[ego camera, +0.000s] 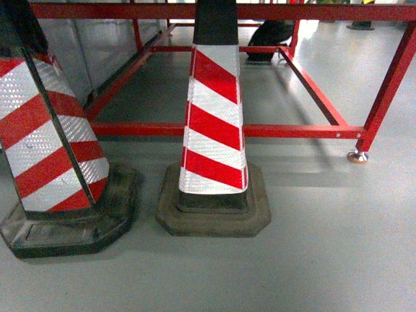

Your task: Sort blue parts and orange caps into right shelf containers

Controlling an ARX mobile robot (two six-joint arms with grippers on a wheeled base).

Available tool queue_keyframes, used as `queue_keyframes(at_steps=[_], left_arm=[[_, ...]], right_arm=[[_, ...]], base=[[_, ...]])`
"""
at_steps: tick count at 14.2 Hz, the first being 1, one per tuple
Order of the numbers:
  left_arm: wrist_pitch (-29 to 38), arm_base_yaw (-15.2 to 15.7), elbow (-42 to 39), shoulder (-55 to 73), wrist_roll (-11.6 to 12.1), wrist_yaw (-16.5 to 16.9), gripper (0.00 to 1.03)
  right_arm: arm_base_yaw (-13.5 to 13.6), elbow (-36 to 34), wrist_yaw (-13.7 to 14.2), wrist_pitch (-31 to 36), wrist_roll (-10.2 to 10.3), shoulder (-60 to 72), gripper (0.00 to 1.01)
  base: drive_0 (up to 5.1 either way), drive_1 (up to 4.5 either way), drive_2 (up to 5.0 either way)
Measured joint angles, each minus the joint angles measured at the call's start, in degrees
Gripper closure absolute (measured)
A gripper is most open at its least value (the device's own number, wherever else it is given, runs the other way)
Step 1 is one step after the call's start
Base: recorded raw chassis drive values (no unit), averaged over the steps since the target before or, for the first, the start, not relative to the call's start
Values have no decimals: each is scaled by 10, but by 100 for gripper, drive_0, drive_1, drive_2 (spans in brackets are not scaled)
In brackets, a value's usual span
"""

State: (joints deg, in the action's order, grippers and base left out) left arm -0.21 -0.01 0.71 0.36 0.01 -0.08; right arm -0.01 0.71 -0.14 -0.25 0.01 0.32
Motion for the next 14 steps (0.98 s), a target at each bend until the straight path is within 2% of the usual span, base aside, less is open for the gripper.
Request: queue_keyframes(at_steps=[14], left_arm=[[0,0,0,0,0,0,5]], right_arm=[[0,0,0,0,0,0,3]], base=[[0,0,0]])
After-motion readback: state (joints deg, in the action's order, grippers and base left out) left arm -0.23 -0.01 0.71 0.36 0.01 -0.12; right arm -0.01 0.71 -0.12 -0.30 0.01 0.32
